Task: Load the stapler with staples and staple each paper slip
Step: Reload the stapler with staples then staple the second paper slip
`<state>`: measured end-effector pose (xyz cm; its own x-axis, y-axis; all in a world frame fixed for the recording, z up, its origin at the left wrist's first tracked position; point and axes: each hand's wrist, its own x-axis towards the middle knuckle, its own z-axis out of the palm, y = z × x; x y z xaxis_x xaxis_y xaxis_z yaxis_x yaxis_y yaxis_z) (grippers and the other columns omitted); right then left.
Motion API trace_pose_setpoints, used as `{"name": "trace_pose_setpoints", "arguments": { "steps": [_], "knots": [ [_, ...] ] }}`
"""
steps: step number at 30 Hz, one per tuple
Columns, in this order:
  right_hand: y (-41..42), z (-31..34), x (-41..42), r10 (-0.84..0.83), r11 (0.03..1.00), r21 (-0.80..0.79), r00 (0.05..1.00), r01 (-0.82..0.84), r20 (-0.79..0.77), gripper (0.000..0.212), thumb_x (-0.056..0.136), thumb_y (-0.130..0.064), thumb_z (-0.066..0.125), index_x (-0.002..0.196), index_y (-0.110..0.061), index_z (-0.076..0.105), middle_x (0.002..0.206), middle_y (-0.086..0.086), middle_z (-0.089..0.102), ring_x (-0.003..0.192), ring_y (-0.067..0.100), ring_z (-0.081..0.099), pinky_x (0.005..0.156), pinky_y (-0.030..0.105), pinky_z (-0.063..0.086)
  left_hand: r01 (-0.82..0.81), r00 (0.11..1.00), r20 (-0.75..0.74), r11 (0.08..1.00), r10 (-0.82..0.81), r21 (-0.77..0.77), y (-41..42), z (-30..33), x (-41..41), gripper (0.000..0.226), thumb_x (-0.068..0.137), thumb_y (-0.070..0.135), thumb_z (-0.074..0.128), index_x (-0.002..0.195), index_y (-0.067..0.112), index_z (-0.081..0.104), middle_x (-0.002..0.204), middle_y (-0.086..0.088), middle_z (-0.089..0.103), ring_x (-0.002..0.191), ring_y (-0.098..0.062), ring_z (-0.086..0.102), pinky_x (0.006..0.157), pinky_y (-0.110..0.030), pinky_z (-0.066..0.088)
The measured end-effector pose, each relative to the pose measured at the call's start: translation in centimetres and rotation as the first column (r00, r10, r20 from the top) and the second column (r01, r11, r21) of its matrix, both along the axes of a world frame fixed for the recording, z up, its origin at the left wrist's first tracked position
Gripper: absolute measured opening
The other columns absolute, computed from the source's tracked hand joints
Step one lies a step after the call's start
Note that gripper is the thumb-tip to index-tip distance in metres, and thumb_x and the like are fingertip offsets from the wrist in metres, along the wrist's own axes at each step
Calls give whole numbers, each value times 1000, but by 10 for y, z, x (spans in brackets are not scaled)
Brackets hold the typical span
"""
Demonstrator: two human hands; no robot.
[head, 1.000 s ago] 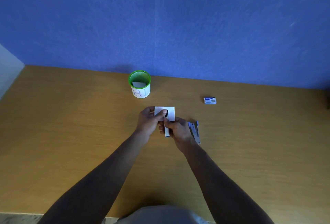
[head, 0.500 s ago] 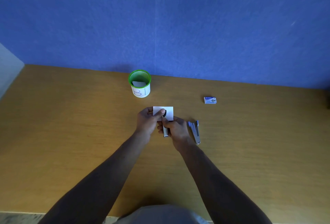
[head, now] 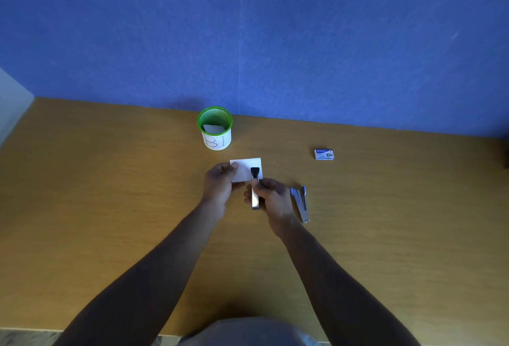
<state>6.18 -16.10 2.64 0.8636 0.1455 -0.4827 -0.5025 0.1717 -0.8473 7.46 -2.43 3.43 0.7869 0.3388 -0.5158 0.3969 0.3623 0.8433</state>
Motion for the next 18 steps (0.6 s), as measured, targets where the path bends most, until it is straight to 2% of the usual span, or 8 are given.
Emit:
{"name": "trace_pose_setpoints", "arguments": {
  "steps": [2, 3, 6, 8, 11, 14, 16, 18],
  "knots": [
    [-1, -4, 0, -44, 989, -137, 998, 50, 51, 18, 87, -28, 71, 88, -10, 73, 76, 8, 74, 70, 21, 68, 65, 34, 52, -42, 999, 19, 999, 41, 22, 3, 0, 1, 11, 93, 19, 62, 82, 15, 64, 89, -7, 62, 82, -20, 63, 67, -33, 57],
    [-2, -7, 0, -41, 963, -261, 995, 64, 94, 20, 87, -33, 71, 89, -13, 72, 77, 5, 75, 72, 19, 69, 67, 34, 52, -51, 999, 23, 997, 50, 50, 5, 1, 1, 11, 92, 20, 62, 82, 18, 64, 87, -3, 60, 79, -15, 61, 65, -30, 56],
    [-3, -16, 1, 64, 764, -642, 980, 72, 186, 27, 86, -42, 69, 89, -15, 69, 74, -1, 71, 69, 15, 67, 60, 27, 47, -53, 998, 54, 988, 45, 144, 8, 2, 0, 9, 91, 24, 65, 83, 25, 65, 78, 4, 60, 56, -3, 58, 52, -21, 46],
    [-1, -19, 1, 138, 620, -783, 974, 55, 177, 27, 86, -42, 66, 90, -15, 68, 75, 1, 70, 70, 20, 66, 60, 28, 46, -59, 995, 94, 986, 45, 155, 8, 3, -1, 7, 90, 21, 66, 86, 26, 65, 78, 5, 62, 54, -5, 56, 48, -16, 43],
    [5, -24, 0, 205, 475, -880, 971, 10, 122, 28, 86, -42, 60, 92, -15, 65, 83, 5, 70, 78, 28, 67, 66, 33, 51, -39, 990, 137, 990, 20, 136, 7, 4, -1, 6, 90, 18, 67, 89, 24, 66, 79, 4, 63, 61, -10, 53, 48, -13, 43],
    [9, -26, 3, 225, 368, -929, 972, -25, 63, 32, 86, -44, 56, 98, -16, 62, 91, 7, 70, 82, 29, 65, 66, 32, 45, -5, 982, 185, 987, -24, 158, 6, 2, -2, 5, 90, 14, 66, 95, 15, 68, 79, 3, 63, 66, -11, 52, 51, -14, 44],
    [11, -27, 6, 244, 312, -949, 969, -35, 45, 34, 87, -46, 55, 103, -17, 61, 95, 6, 69, 86, 29, 66, 65, 31, 40, -13, 981, 191, 984, -21, 176, 5, 1, -2, 12, 90, 12, 65, 101, 6, 68, 75, 5, 63, 60, -6, 50, 52, -16, 44],
    [13, -28, 8, 272, 259, -965, 962, -36, 37, 36, 89, -47, 55, 108, -17, 60, 99, 5, 69, 88, 27, 66, 65, 29, 37, 1, 980, 194, 980, -40, 197, 4, -1, -2, 9, 90, 11, 65, 97, 7, 69, 64, 12, 61, 51, 0, 46, 54, -19, 40]
  ]
}}
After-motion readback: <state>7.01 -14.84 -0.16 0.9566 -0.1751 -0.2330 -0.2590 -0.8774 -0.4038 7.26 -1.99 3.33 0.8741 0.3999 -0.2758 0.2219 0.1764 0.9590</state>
